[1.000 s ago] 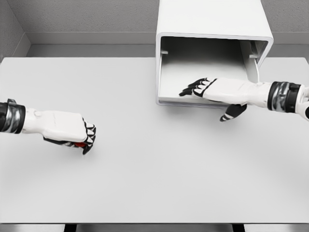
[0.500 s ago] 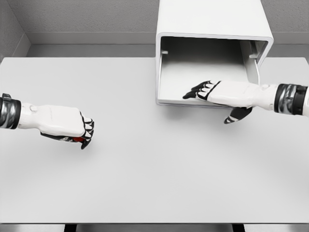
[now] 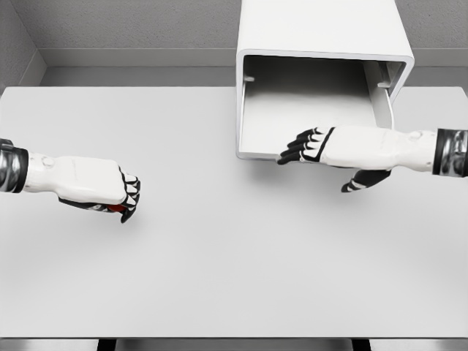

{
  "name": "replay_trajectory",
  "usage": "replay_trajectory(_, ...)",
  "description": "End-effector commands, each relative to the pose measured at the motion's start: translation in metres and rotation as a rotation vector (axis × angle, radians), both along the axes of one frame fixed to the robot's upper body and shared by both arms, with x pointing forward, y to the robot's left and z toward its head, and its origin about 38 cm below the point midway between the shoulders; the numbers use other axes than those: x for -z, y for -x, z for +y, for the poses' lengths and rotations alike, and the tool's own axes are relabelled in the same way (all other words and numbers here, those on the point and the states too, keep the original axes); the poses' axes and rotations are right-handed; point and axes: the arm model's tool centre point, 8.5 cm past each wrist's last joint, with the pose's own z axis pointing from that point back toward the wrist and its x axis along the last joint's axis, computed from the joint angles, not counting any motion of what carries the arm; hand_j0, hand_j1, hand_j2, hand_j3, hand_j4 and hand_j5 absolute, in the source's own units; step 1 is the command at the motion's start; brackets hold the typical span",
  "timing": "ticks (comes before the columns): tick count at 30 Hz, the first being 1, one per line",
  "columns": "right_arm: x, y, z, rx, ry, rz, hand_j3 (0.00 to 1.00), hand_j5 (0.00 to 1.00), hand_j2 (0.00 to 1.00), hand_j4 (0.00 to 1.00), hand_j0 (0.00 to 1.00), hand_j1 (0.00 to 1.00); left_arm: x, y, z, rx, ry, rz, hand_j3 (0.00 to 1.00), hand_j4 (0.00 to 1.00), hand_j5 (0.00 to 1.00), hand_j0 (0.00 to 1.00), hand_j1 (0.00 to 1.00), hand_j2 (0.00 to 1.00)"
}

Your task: Slide open multi-storey tabletop storage cabinets and put open load switch and slide close multi-storey tabletop storage cabinets

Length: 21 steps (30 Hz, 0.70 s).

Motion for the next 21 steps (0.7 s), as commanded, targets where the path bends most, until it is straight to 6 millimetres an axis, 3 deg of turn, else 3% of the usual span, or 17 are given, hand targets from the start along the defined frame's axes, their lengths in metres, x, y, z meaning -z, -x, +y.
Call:
replay_trajectory(1, -0.014, 0.004, -0.007, -0.041, -0.02, -0.042, 1.0, 1.0, 1.0, 1.0, 1.0, 1.0, -0.001, 0.0, 0.0, -0.004, 0.004, 0.002, 0.42, 0.42, 0.42, 0.42, 0.42, 0.42)
replay_trajectory(3, -0.016, 0.005, -0.009, -0.046, -0.03, -0.05, 1.0, 1.0, 1.0, 1.0, 1.0, 1.0, -0.004, -0.001, -0.002, 0.002, 0.011, -0.007, 0.42, 0.42, 0.42, 0.42, 0.42, 0.42)
replay_trajectory(5, -0.02, 0.006, -0.017, -0.029, -0.04, -0.045, 1.0, 1.0, 1.0, 1.0, 1.0, 1.0, -0.03, -0.006, -0.011, 0.019, 0.055, -0.045, 0.42, 0.42, 0.42, 0.42, 0.42, 0.42)
replay_trajectory(6, -0.022, 0.007, -0.025, -0.006, -0.044, -0.049, 1.0, 1.0, 1.0, 1.0, 1.0, 1.0, -0.042, -0.01, -0.016, 0.029, 0.067, -0.072, 0.42, 0.42, 0.42, 0.42, 0.42, 0.42)
replay_trajectory(11, -0.039, 0.015, -0.064, 0.095, -0.085, -0.068, 1.0, 1.0, 1.0, 1.0, 1.0, 1.0, -0.063, -0.02, -0.052, 0.106, 0.137, -0.123, 0.42, 0.42, 0.42, 0.42, 0.42, 0.42)
replay_trajectory(17, -0.034, 0.024, -0.085, 0.15, -0.077, -0.048, 1.0, 1.0, 1.0, 1.0, 1.0, 1.0, -0.09, -0.035, -0.07, 0.122, 0.205, -0.158, 0.42, 0.42, 0.42, 0.42, 0.42, 0.42)
replay_trajectory(21, -0.03, 0.037, -0.114, 0.23, -0.07, -0.039, 1.0, 1.0, 1.0, 1.0, 1.0, 1.0, -0.103, -0.035, -0.082, 0.151, 0.241, -0.169, 0.42, 0.42, 0.42, 0.42, 0.42, 0.42)
